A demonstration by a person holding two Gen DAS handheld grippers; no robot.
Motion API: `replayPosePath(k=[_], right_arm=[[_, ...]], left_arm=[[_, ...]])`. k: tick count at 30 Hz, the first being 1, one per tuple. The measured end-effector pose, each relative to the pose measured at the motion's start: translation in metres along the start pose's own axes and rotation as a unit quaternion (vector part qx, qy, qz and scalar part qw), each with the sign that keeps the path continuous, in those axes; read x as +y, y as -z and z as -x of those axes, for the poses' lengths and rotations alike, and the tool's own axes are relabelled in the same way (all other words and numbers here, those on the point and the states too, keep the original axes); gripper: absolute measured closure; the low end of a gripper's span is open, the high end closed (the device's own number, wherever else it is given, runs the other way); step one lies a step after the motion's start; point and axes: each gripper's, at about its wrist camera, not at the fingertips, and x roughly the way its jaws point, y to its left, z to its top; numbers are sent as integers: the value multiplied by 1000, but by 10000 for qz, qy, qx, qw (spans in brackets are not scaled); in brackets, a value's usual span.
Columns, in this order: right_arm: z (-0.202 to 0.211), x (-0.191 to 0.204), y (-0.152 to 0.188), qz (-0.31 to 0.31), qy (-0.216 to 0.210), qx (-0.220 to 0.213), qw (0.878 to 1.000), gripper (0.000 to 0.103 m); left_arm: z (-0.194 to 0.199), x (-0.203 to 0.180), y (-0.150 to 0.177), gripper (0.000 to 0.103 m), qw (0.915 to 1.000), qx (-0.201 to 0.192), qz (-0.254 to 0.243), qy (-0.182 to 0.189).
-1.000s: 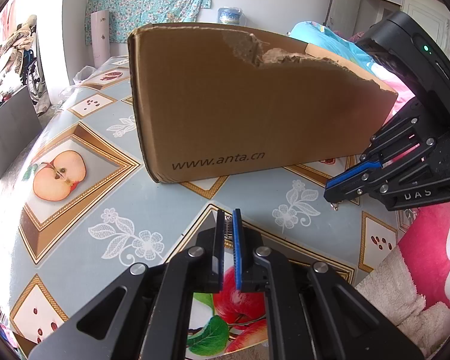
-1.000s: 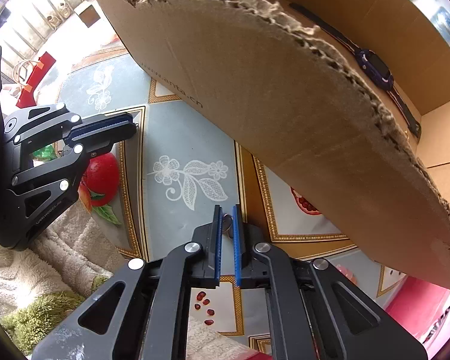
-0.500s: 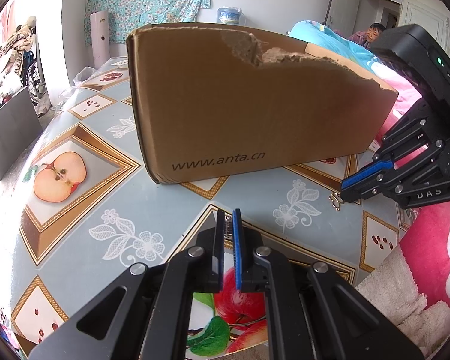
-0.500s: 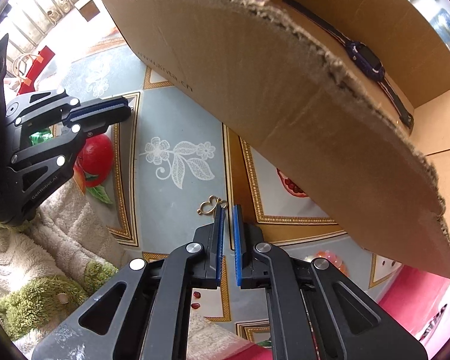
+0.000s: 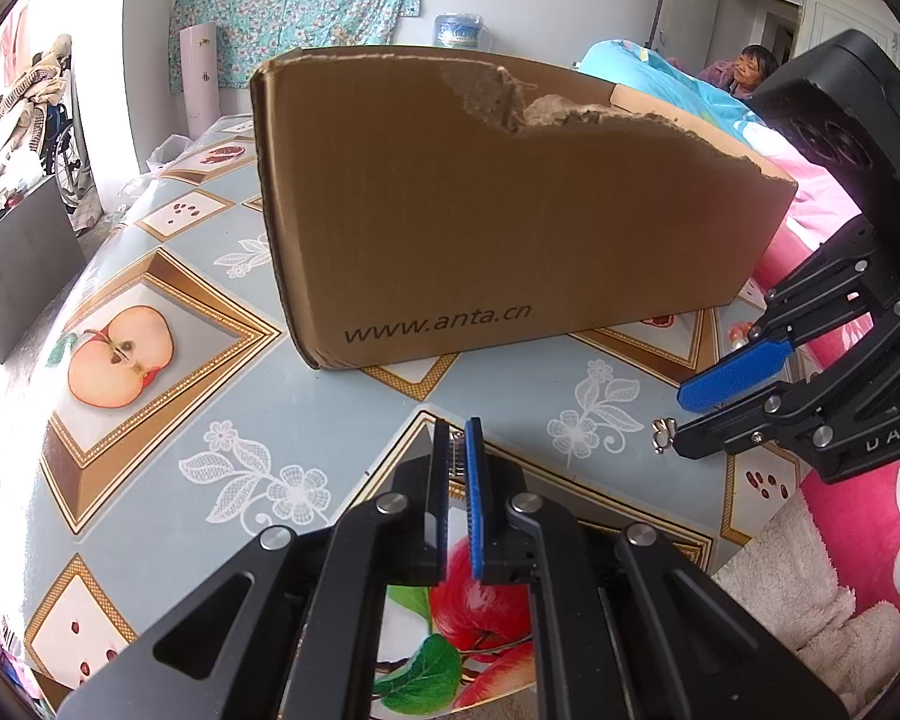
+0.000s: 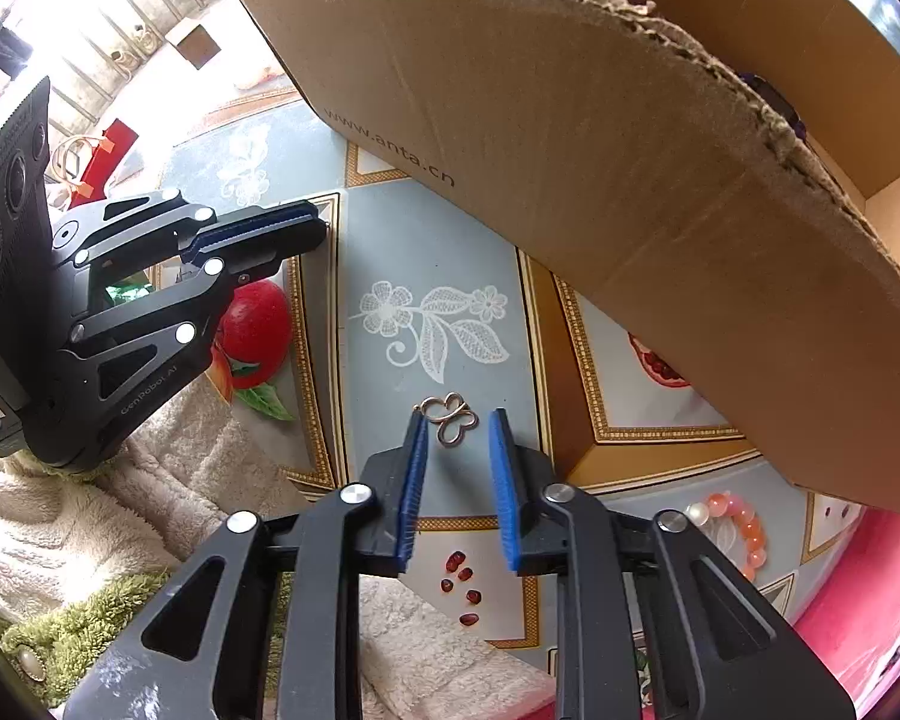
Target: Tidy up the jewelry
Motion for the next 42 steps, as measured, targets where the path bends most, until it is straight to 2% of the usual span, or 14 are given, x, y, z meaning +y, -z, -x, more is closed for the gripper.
replayPosePath(k=[3,13,19,31,33,42], right_arm=[[-2,4,-4,13,8,-3,10000,76],[-5,33,-11,231,487,-31,9985,77],[-5,36,-16,142,450,-7,9989,85],[1,30,-21,104,339,-5,9994,89],[4,19,-22,123,337,-8,9994,89],[4,23,-17,137,326,-35,9994,89]], left_arm=[[0,0,0,98,10000,-1,21,12],[-1,0,-1,98,10000,-2,55,28],[-1,1,-1,98,10000,-7,60,24],[-1,1,-1,98,10000,-6,67,32],[-1,1,-1,98,10000,-8,71,35],[-2,1,-1,98,10000,-6,64,31]])
